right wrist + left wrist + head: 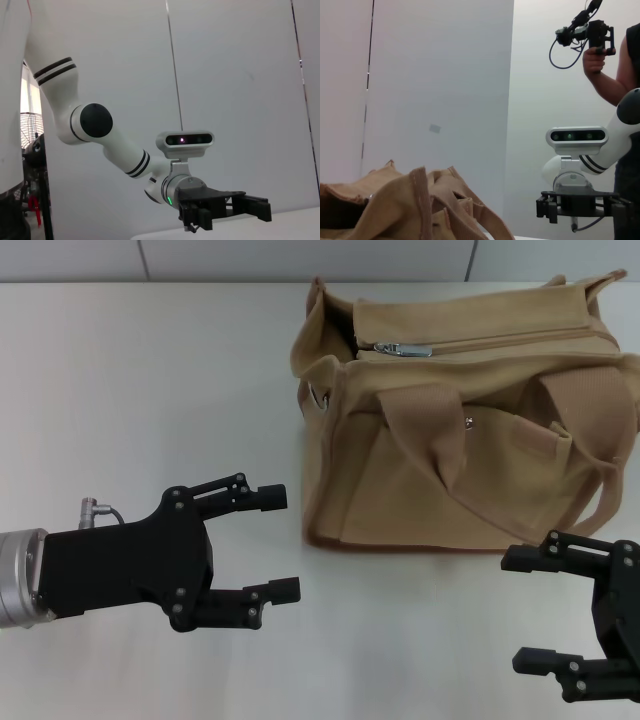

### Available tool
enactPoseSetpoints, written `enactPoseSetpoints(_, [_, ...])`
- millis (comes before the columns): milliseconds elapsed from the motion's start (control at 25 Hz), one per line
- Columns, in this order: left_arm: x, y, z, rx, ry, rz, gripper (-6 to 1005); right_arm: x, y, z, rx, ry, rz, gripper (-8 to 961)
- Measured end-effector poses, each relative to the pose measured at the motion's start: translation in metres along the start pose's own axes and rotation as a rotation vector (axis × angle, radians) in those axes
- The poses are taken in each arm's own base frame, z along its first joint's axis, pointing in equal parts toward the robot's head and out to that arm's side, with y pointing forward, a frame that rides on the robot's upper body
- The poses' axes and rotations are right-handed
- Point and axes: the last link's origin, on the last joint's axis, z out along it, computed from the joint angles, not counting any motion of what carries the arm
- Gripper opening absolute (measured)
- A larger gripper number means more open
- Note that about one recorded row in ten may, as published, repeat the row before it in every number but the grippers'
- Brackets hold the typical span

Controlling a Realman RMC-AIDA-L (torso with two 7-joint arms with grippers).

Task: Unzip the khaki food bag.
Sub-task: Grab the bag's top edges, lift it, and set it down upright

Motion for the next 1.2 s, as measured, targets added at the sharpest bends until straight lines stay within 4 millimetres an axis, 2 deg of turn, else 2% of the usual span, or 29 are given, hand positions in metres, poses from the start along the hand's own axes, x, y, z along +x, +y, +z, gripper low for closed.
enactPoseSetpoints(680, [-0.003,-0.003,0.008,0.024,-0.003,-0.003,833,0.001,-0.002,0.002,0.018,0.002,-0.002,783])
enactPoseSetpoints(1000, [-0.007,-0.019,0.028,0.111,0.033,-0.014,824,0.004,-0.002,0.001,0.029,0.008,0.004,783])
enactPoseSetpoints(1200, [-0.01,-0.039,0.041,0.237,0.057,-0.049,818,0.005,0.0,0.0,0.035,0.008,0.004,783])
